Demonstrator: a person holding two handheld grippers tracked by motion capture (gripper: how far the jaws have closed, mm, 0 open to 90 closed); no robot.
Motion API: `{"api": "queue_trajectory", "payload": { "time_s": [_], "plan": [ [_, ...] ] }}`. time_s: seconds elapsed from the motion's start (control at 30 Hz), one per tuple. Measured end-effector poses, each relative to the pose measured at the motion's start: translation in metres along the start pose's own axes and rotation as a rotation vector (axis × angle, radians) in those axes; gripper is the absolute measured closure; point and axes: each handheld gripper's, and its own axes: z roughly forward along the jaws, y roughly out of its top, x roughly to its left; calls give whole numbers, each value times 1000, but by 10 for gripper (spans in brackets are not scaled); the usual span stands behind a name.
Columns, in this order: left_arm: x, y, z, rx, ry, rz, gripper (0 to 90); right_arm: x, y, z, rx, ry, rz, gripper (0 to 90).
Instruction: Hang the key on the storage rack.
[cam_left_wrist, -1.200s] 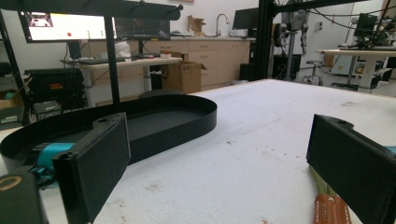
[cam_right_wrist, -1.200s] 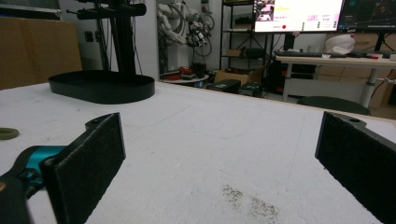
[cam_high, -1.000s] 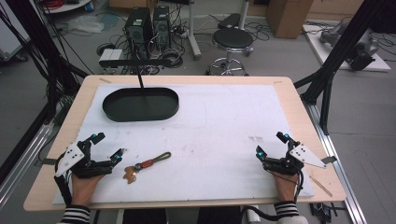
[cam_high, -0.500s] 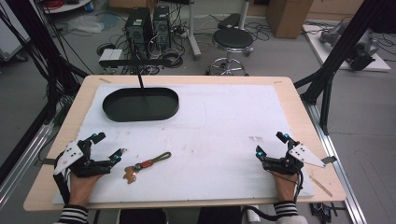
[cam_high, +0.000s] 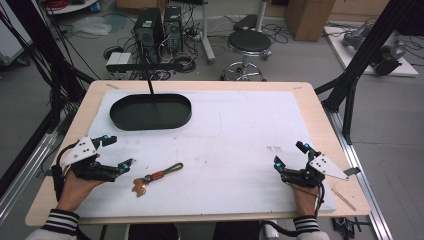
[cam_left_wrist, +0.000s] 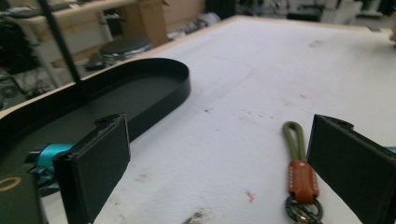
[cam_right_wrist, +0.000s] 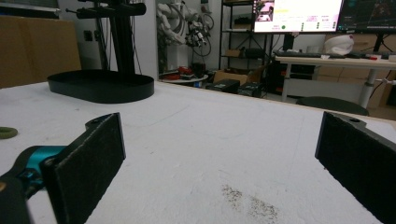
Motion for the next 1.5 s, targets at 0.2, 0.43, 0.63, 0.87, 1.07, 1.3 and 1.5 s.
{"api": "queue_trajectory", "payload": {
  "time_s": [0.2, 0.43, 0.63, 0.87, 1.07, 1.3, 1.5],
  "plan": [
    [-9, 26, 18, 176, -95, 92, 67, 0, 0, 0, 0, 1, 2, 4],
    [-18, 41, 33, 295, -153, 141, 67, 0, 0, 0, 2, 0, 1, 5],
    [-24, 47, 44, 398, -190, 167, 70, 0, 0, 0, 0, 0, 0, 5],
    [-32, 51, 64, 549, -227, 192, 90, 0, 0, 0, 1, 0, -1, 5],
    [-42, 52, 82, 621, -266, 222, 106, 0, 0, 0, 2, 0, 1, 4],
    [-48, 51, 94, 668, -287, 230, 134, 0, 0, -1, 2, 0, 1, 4],
    [-51, 48, 103, 752, -287, 247, 156, 0, 0, 0, -1, 1, 1, 4]
  ]
}}
